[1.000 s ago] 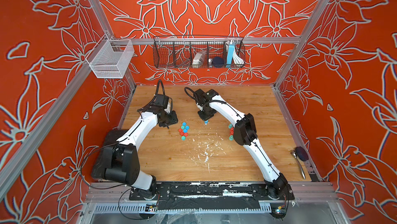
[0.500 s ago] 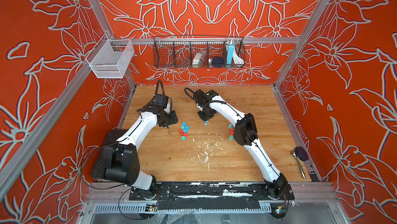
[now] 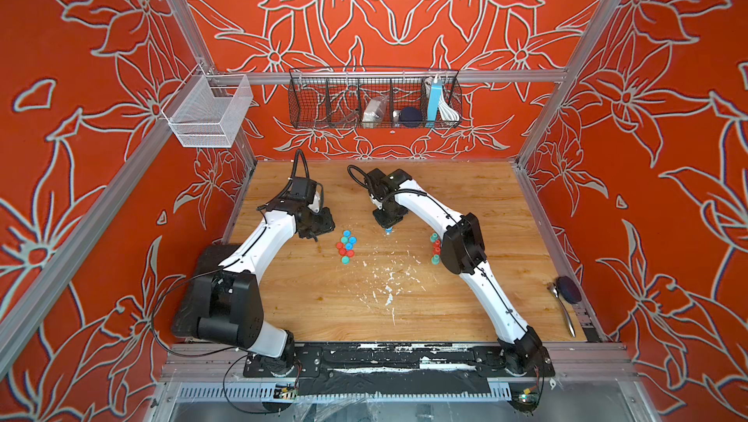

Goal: Close the stamp cap
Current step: Close the cover of the stamp.

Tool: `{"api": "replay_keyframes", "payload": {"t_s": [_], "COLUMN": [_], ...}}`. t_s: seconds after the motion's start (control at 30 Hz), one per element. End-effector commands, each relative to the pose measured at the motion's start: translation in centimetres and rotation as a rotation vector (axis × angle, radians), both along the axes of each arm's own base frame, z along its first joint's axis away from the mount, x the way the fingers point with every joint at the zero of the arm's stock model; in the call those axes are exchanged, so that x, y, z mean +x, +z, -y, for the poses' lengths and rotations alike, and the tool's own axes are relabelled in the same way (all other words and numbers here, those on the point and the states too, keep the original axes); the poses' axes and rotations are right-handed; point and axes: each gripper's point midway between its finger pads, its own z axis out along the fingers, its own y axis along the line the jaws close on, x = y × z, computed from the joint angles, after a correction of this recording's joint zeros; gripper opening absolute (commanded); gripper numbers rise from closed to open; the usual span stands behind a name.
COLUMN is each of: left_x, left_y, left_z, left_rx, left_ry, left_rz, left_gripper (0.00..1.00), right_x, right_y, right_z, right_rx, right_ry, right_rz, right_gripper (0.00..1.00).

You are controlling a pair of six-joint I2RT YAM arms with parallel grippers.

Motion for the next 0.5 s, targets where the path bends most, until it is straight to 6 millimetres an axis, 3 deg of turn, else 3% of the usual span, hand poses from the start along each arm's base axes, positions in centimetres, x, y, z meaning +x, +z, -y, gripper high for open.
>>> {"api": "replay_keyframes", "payload": {"t_s": [0.0, 0.47], "left_x": [-0.3, -0.4], "left_y": [0.0, 0.1], "left_z": [0.0, -0.1], "left_rx": [-0.009, -0.012], "left_ry": [-0.004, -0.004], "left_rz": [0.001, 0.007], "left_gripper": [0.46, 0.46], "right_x": [-1.7, -2.2], "right_y": [0.0, 1.1], "right_z": [0.6, 0.3], "right_rx": [-0.031, -0.03], "right_ry": [0.005, 0.008], "right_rz": [-0.061, -0.044], "right_gripper": [0.03, 0.01]}}
